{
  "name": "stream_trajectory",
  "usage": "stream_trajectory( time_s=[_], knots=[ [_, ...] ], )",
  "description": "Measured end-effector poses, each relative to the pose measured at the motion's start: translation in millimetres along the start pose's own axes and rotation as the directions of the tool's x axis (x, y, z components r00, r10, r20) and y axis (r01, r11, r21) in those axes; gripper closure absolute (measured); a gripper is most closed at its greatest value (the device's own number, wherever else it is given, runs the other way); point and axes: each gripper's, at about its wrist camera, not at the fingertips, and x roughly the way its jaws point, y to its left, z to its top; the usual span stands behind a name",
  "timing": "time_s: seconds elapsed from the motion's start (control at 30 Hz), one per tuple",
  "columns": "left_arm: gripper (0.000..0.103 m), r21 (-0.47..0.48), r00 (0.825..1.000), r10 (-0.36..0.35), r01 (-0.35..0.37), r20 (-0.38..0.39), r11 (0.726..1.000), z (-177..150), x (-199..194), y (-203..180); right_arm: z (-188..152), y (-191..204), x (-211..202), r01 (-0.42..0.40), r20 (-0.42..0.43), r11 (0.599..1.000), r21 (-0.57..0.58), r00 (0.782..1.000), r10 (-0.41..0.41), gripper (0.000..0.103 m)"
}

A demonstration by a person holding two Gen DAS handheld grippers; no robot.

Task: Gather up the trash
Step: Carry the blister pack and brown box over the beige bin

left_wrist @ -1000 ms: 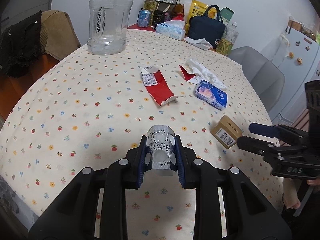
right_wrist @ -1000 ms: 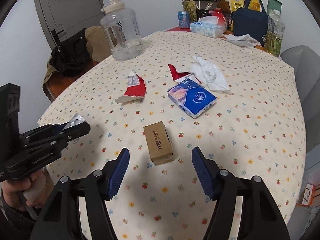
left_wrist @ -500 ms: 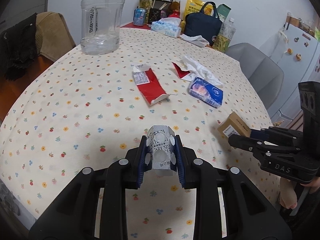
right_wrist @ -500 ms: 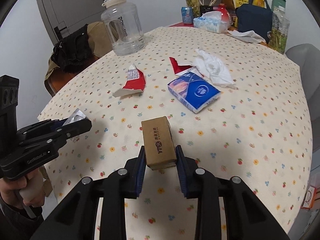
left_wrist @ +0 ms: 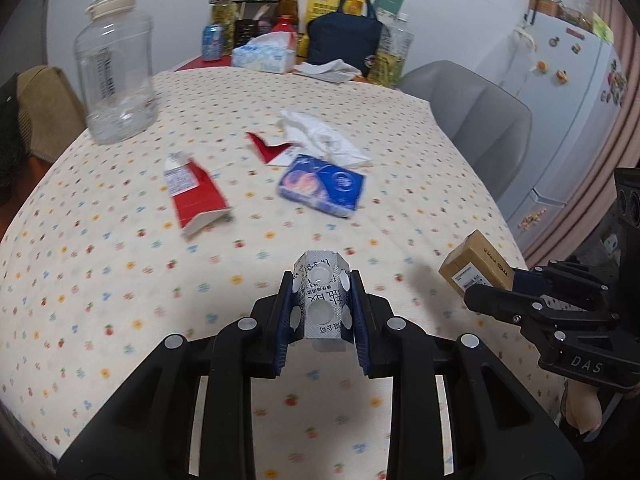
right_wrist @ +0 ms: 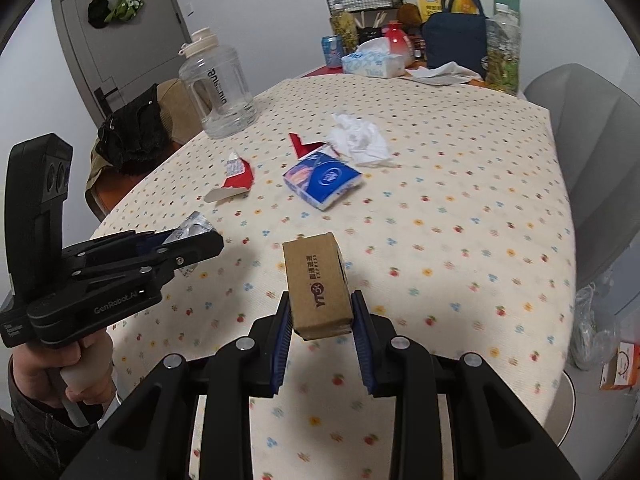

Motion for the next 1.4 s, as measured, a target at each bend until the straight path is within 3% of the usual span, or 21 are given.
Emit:
stream_trajectory(
  time_s=[0.27,0.67,0.97,1.27,1.33,1.37,1.4],
  knots=[
    [0.076,0.104,0.998,-0.053,0.056,-0.028,0.993,13,18,-64,-21,-50,-38,0.039,0.060,0.995,0.091,0.997,-0.045,0.074],
    [0.076,0.249,0.989,-0.109,0.131,-0.101,0.960,22,50,-165,-61,-141,-87,0.084,0.133,0.958,0.273,0.983,-0.124,0.074],
    [0.076,0.303,0.972,-0.164,0.209,-0.169,0.930,21,73,-238,-103,-216,-113,0.114,0.140,0.891,0.440,0.971,-0.193,0.074],
    [0.076,0.361,0.966,-0.171,0.233,-0.196,0.903,25,89,-285,-138,-267,-110,0.143,0.114,0.822,0.551,0.963,-0.244,0.074],
    [0.076,0.369,0.963,-0.172,0.241,-0.209,0.898,24,95,-292,-143,-278,-108,0.148,0.115,0.813,0.563,0.960,-0.254,0.067],
    [0.076,0.374,0.961,-0.172,0.244,-0.216,0.895,24,99,-298,-146,-282,-107,0.155,0.117,0.808,0.568,0.957,-0.266,0.056],
    [0.076,0.378,0.960,-0.172,0.247,-0.223,0.892,23,101,-302,-149,-288,-104,0.163,0.110,0.797,0.582,0.955,-0.276,0.039]
  ],
)
